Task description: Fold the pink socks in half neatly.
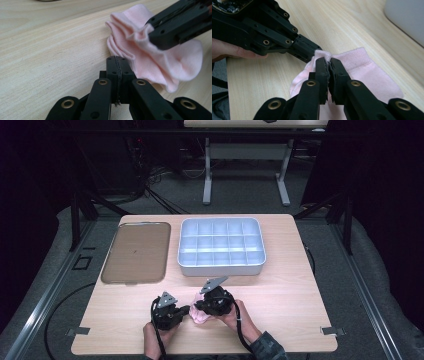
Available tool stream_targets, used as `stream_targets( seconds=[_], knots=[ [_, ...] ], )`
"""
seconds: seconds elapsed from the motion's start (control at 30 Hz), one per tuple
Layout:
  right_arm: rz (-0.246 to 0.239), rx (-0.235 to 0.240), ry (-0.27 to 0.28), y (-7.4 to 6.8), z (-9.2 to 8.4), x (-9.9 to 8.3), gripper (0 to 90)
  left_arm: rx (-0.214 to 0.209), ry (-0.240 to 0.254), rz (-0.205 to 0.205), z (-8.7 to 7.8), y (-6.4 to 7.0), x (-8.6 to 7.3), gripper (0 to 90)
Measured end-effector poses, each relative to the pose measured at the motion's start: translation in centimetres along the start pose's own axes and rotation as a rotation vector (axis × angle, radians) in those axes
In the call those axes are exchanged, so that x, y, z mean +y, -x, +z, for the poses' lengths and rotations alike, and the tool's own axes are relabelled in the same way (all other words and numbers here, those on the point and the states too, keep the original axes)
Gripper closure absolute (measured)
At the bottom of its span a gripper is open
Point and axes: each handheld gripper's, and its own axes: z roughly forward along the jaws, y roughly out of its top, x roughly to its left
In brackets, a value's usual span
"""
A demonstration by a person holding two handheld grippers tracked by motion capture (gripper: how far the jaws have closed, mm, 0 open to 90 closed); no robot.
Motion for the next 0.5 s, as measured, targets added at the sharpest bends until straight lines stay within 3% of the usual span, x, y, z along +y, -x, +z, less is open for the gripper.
stream_targets(
  seconds=[0.23, 0.33, 0.4, 0.5],
  knots=[
    [-0.041, 0.002, -0.054, -0.7, 1.5, 0.2, 84.4, 0.004, 0.003, 0.004, 0.1, 0.0, 0.0, 89.6],
    [-0.060, -0.014, -0.093, -0.9, 2.1, 0.0, 80.2, 0.028, 0.013, -0.015, -0.2, -0.2, 0.0, 86.6],
    [-0.057, -0.001, -0.087, -0.9, 2.2, -0.2, 74.0, 0.021, 0.044, -0.046, -0.8, -0.6, 0.0, 83.2],
    [-0.062, 0.020, -0.066, -1.2, 1.8, -0.1, 58.2, 0.025, 0.082, -0.043, -1.9, -0.7, 0.4, 81.2]
  ],
)
